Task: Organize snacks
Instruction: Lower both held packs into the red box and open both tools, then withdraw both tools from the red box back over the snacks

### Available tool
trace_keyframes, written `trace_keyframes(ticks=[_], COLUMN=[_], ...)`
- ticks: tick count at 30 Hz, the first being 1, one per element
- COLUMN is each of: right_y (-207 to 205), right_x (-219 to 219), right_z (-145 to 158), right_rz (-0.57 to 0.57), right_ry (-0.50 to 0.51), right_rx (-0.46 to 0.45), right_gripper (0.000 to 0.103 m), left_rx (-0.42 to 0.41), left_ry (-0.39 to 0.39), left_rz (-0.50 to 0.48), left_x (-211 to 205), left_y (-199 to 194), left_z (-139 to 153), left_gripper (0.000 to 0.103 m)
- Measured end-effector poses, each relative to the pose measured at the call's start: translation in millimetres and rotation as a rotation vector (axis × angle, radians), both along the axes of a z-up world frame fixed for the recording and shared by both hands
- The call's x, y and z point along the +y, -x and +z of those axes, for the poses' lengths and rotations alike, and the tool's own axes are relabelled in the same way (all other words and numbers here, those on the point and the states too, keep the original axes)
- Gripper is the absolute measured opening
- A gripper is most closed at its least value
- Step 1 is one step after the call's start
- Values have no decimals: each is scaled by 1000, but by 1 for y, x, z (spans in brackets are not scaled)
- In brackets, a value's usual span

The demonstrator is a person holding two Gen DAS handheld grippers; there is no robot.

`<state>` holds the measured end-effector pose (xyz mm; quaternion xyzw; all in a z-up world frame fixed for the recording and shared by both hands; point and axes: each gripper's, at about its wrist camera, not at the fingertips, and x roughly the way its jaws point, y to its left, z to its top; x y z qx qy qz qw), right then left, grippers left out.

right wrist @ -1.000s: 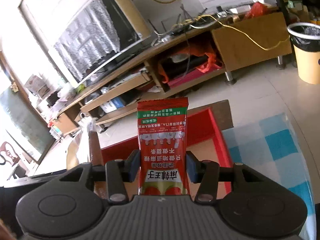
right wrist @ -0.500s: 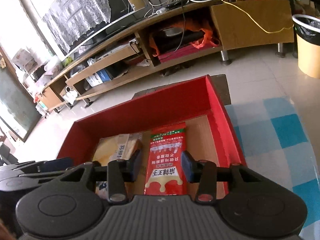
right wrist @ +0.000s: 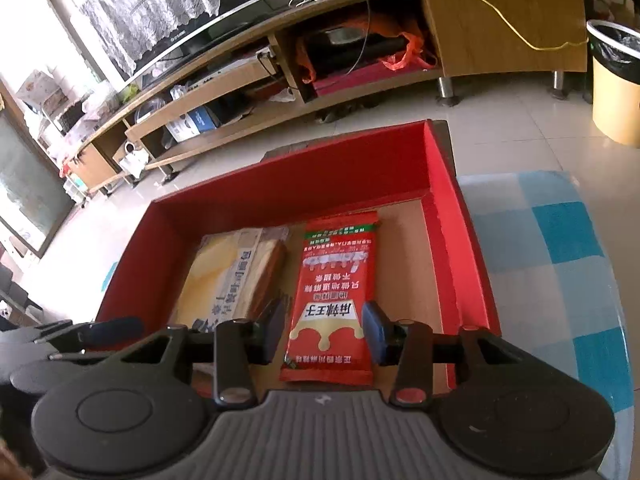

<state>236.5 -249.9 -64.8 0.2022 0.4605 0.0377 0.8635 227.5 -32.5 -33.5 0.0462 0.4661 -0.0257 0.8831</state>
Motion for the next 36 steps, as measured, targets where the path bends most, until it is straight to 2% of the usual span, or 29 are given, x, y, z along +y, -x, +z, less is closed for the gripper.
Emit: trace_keyframes(ticks=[11,17,22,28,36], right_y=[4,5,12,33,52], right_x=[10,4,8,12,15], right_z=[-6,2,15,33,41], right_rz=[40,6,9,16,24], right_ry=[4,-19,28,42,30], right_rx=[52,11,-34,-85,-93], right_gripper=[42,43,44,46,47], left_rx=[10,-10,-54,-71,-91], left_ry=[0,0,-28,-22,-8], left_rz=[4,-3,-17,-14,5], left_x=[5,0,-9,-10,-4], left_y=[7,9,19,31,48], left_z=[2,7,15,20,30], left_gripper=[75,77,80,81,83])
